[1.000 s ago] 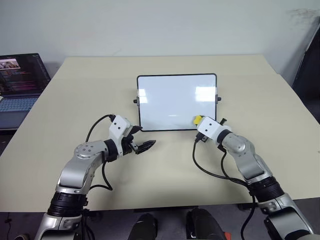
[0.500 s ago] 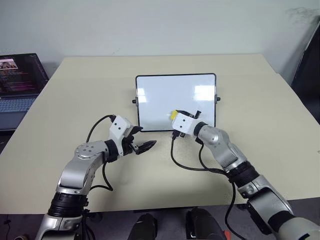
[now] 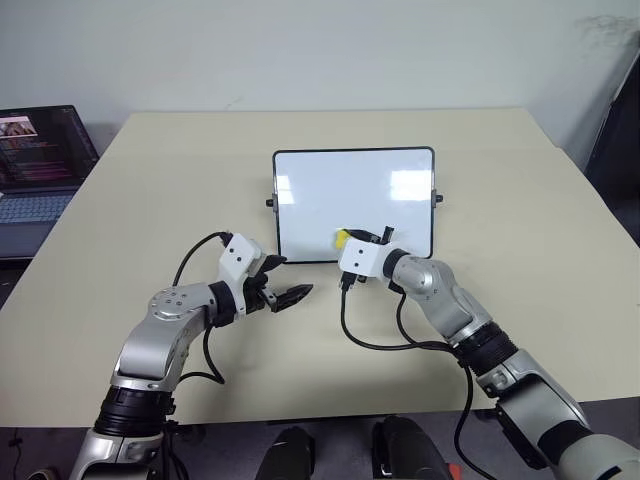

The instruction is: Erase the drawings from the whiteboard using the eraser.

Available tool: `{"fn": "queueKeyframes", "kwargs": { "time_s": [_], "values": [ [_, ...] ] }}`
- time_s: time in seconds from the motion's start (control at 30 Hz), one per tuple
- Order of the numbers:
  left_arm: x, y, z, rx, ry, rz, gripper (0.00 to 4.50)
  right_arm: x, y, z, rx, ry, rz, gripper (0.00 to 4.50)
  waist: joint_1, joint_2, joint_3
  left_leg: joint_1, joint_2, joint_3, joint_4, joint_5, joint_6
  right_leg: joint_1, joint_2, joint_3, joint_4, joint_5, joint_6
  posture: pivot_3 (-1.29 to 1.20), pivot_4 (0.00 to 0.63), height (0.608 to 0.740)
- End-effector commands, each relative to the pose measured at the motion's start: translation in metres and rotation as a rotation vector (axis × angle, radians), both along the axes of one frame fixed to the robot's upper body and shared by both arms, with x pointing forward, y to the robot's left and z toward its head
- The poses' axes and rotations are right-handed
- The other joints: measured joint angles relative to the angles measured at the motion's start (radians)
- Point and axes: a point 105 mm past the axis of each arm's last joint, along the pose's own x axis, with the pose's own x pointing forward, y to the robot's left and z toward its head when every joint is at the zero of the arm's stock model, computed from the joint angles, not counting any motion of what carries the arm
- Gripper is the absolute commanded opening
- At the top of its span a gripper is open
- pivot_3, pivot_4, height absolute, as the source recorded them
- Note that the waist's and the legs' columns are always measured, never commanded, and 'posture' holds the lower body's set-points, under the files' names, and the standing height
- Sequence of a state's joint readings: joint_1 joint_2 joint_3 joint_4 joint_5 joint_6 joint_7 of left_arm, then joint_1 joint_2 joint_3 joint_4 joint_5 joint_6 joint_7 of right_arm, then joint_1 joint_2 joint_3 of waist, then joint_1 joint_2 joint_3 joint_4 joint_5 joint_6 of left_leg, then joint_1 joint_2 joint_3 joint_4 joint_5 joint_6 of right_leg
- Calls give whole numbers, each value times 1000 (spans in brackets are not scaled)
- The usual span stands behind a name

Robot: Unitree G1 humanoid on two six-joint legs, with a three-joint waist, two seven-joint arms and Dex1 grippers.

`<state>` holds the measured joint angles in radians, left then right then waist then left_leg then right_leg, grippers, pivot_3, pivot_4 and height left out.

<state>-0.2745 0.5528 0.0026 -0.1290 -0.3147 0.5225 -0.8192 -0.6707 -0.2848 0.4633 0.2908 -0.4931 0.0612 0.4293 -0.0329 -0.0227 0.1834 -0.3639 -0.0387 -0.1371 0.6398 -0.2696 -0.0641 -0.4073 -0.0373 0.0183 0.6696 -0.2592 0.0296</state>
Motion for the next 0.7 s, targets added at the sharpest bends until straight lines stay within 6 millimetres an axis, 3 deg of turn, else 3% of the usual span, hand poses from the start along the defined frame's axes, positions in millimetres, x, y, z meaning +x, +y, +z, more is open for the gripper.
{"fn": "queueKeyframes", "kwargs": {
  "time_s": [0.03,0.37,0.57,0.7],
  "values": [
    [-2,-7,12,-5,-43,-42,4500,3,-27,-7,-59,16,-68,1274,2,0,0,0,0,0,0,0,0,0,0,0,0,0,0,0,150,740],
    [-3,-8,12,-7,-40,-46,4500,-1,-78,-14,-88,49,-179,1273,5,0,0,0,0,-1,0,0,0,3,0,-1,-5,1,2,0,150,740],
    [-3,-9,12,-8,-39,-50,4500,-6,-78,10,-2,6,-171,1273,4,0,0,0,0,0,1,0,0,3,0,-1,-5,-1,5,0,150,740],
    [-6,-14,15,-9,-44,-88,4500,-17,-74,41,177,-10,-174,1273,4,0,0,-1,0,0,1,0,0,2,0,-1,-5,2,1,0,150,740]
  ]
}}
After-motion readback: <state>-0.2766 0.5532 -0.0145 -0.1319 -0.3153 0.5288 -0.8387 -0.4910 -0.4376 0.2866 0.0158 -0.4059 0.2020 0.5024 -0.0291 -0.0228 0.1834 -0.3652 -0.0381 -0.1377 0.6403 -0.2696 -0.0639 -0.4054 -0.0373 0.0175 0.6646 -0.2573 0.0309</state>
